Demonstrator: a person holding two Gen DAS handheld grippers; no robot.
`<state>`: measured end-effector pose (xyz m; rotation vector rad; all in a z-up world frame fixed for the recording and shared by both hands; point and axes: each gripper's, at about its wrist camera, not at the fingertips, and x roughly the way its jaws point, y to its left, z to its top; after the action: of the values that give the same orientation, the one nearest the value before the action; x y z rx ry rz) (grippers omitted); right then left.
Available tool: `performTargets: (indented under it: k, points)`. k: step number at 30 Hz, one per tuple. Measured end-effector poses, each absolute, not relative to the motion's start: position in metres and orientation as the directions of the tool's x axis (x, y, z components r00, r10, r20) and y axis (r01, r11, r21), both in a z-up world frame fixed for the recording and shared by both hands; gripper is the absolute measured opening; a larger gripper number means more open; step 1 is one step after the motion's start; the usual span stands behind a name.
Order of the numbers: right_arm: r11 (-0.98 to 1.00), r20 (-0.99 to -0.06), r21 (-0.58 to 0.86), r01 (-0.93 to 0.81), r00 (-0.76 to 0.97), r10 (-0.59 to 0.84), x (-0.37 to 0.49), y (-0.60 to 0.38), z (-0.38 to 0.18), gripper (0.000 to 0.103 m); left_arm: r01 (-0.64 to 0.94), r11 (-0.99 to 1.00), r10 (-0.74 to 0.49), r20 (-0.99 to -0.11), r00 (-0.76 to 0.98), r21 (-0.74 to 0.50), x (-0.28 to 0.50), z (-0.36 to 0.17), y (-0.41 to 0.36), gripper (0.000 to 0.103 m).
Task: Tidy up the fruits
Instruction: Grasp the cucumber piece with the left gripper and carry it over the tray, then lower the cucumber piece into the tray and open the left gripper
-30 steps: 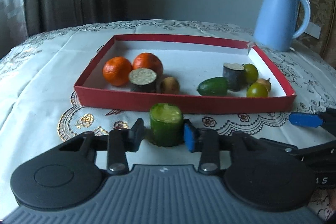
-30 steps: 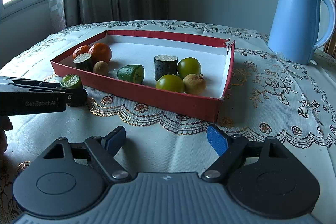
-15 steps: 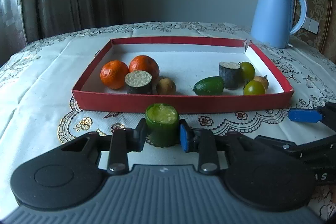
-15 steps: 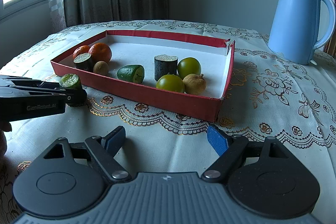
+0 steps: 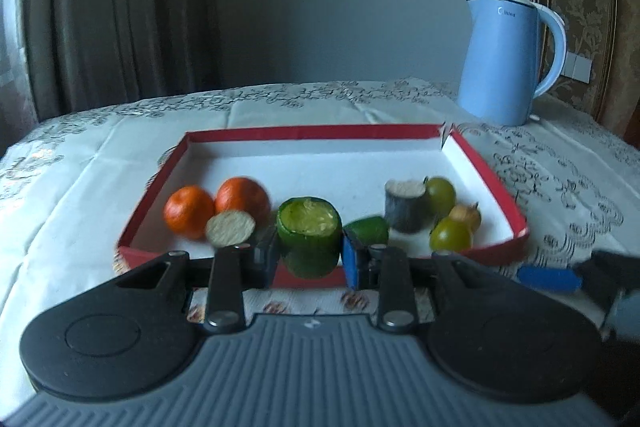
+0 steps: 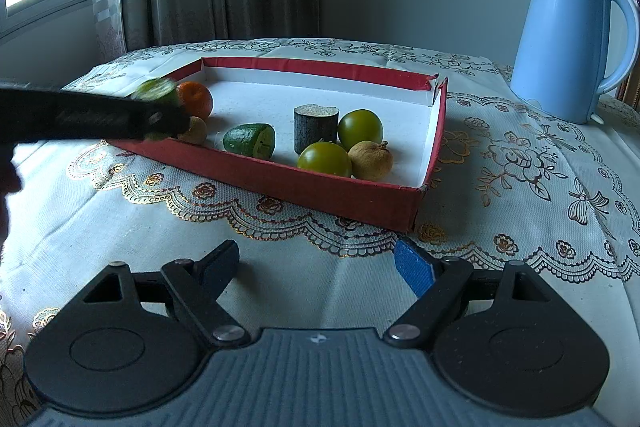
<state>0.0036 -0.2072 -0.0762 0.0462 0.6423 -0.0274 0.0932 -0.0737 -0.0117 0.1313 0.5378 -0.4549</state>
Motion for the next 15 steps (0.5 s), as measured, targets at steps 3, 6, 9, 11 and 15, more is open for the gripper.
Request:
performTargets:
  k: [3, 6, 9, 11, 15]
  points:
    - [0.999, -0.6, 0.035, 0.04, 0.8, -0.011, 0.004, -0.207, -0.076, 0.085, 0.452, 0.892, -0.379, -0.513, 0.77, 0.02, 0.105, -0.01, -0.087, 0.029]
    - [0.999, -0.6, 0.035, 0.04, 0.8, -0.011, 0.003, -0.207, -0.076, 0.085, 0.446, 0.895, -0.37, -0.519, 0.771, 0.025, 0.12, -0.009, -0.098, 0.029]
    - [0.999, -0.6, 0.035, 0.04, 0.8, -0.011, 0.003, -0.207, -0.076, 0.085, 0.429, 0.903, -0.351, -0.527, 0.774, 0.028, 0.135, -0.01, -0.106, 0.029]
    - [0.999, -0.6, 0.035, 0.04, 0.8, -0.011, 0.003, -0.207, -0.076, 0.085, 0.42, 0.907, -0.345, -0.536, 0.771, 0.02, 0.146, -0.012, -0.109, 0.029]
    - [0.999, -0.601, 0.035, 0.04, 0.799, -0.011, 0.003, -0.207, -0.076, 0.086, 0.379, 0.925, -0.3, -0.565, 0.769, 0.025, 0.166, -0.02, -0.116, 0.029]
